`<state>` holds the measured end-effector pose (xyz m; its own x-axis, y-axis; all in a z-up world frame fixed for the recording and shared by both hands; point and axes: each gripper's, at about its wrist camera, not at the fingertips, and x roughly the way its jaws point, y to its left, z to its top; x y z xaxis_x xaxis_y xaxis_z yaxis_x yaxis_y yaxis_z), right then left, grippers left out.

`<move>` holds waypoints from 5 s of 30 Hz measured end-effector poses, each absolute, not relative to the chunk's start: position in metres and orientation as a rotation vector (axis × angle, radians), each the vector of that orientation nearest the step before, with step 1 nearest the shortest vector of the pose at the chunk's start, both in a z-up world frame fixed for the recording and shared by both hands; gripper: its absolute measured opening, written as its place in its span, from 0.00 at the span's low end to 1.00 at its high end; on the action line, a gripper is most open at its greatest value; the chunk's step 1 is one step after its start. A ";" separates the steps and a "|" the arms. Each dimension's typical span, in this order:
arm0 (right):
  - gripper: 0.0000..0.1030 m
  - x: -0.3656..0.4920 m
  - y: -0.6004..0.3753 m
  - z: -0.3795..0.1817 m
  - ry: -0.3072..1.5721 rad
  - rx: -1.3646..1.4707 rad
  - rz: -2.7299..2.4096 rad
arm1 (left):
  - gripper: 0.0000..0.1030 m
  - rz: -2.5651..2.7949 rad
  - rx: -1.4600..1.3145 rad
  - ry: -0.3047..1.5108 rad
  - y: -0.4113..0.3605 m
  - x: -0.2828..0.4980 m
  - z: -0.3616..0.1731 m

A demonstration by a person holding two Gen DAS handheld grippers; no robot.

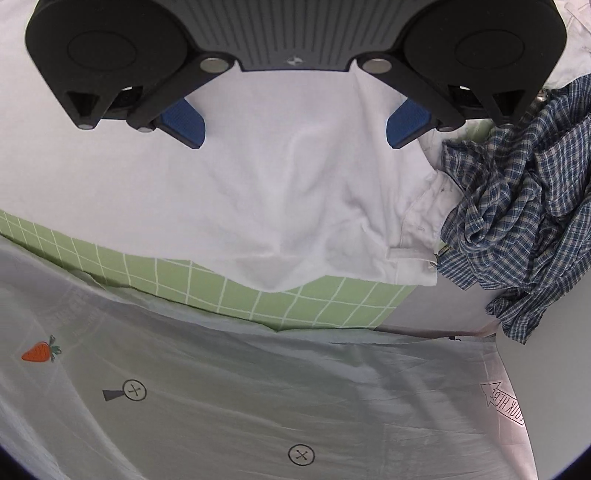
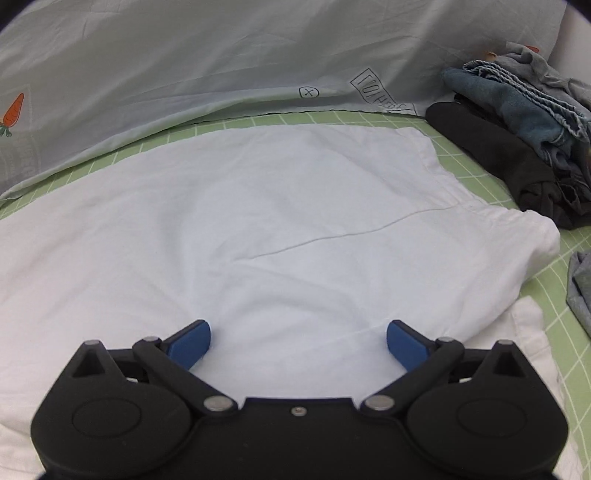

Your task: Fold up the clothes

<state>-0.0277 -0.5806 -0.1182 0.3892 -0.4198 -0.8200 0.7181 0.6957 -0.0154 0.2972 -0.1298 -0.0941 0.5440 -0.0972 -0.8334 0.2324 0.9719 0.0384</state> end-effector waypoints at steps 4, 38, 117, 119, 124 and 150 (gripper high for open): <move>1.00 -0.017 -0.625 -0.106 0.846 0.397 -0.823 | 1.00 -0.172 0.193 1.010 -0.137 0.286 -0.112; 0.67 0.036 -0.746 -0.081 0.666 0.175 -1.033 | 1.00 -0.124 0.177 0.976 -0.145 0.283 -0.113; 1.00 -0.233 -0.368 -0.117 0.767 0.492 -0.921 | 0.28 0.026 -0.323 0.903 0.165 0.115 -0.108; 1.00 -0.246 -0.372 -0.112 0.735 0.508 -0.951 | 0.28 0.037 -0.323 0.905 0.163 0.115 -0.107; 1.00 -0.275 -0.395 -0.108 0.688 0.572 -1.070 | 0.28 0.062 -0.337 0.915 0.161 0.115 -0.106; 0.06 -0.277 -0.436 -0.094 0.666 0.593 -1.141 | 0.18 0.106 -0.353 0.860 0.147 0.114 -0.079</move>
<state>-0.2767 -0.4357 -0.0943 0.2697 -0.6167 -0.7395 0.9472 0.3084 0.0883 0.1136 0.1472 -0.0792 0.6510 -0.0496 -0.7574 -0.2328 0.9367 -0.2614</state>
